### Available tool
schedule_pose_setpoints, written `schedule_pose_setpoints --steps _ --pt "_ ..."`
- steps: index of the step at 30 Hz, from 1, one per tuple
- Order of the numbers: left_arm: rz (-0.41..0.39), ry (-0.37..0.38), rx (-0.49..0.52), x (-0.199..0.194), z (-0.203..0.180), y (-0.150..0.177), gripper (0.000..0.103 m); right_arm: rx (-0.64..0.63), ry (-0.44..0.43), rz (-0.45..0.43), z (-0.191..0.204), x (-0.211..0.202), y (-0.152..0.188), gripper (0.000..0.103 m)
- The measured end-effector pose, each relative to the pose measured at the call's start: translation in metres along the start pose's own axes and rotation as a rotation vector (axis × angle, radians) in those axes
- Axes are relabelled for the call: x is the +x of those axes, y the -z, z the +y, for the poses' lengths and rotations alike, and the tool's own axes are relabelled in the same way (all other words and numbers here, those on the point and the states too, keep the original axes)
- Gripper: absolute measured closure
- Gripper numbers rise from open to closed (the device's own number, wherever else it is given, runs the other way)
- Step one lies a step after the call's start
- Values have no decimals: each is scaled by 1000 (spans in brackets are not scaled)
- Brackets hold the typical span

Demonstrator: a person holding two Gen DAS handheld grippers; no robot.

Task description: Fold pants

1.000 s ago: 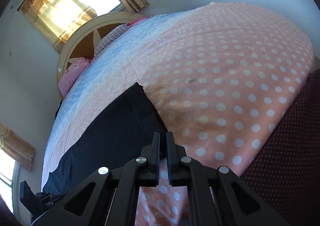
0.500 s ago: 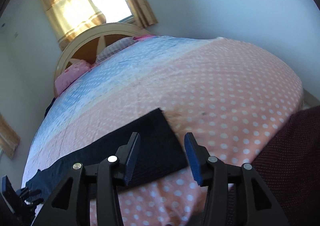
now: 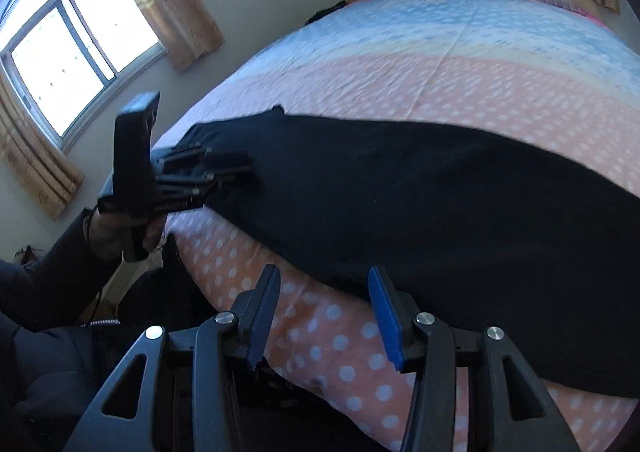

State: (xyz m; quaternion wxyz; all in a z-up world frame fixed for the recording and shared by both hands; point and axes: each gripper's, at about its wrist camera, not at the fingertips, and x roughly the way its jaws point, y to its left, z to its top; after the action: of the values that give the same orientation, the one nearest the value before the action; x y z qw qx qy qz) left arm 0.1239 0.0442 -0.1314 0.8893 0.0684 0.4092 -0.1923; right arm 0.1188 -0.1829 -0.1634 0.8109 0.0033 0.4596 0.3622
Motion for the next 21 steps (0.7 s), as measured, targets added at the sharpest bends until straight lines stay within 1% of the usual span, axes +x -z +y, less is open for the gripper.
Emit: schedule_pose_setpoints --steps 2,3,5,6,9,11,13,15,16,19,21 --pt "-10 -5 -16 5 5 -3 59 13 3 42 -4 14 6 55" --pt "-9 -2 -23 8 7 -4 59 29 -18 34 -6 13 5 55" --pt "-10 16 -32 12 8 -7 58 87 -65 54 -18 9 4 55" --pt "-10 17 -29 12 8 -8 58 95 -71 61 -20 6 5 55" --pt "-17 0 -15 4 10 -6 58 25 -19 73 -11 -8 -1 55" --pt "-24 -49 -6 -3 17 -2 55 -5 -26 57 -5 -14 -17 55" --pt "-31 -75 -19 -10 22 4 51 -17 -39 36 -3 -18 -34 55" --pt "-41 -110 -41 -21 26 14 43 -38 -24 2 -1 -19 -56 55" --pt "-48 -129 -49 -24 27 17 42 -41 -22 -9 0 -17 -66 55" --pt "-62 -136 -86 -33 37 26 37 -23 -29 -24 0 -1 -99 55" --pt "-57 -153 -82 -30 41 32 35 -16 -42 -20 3 16 -119 55"
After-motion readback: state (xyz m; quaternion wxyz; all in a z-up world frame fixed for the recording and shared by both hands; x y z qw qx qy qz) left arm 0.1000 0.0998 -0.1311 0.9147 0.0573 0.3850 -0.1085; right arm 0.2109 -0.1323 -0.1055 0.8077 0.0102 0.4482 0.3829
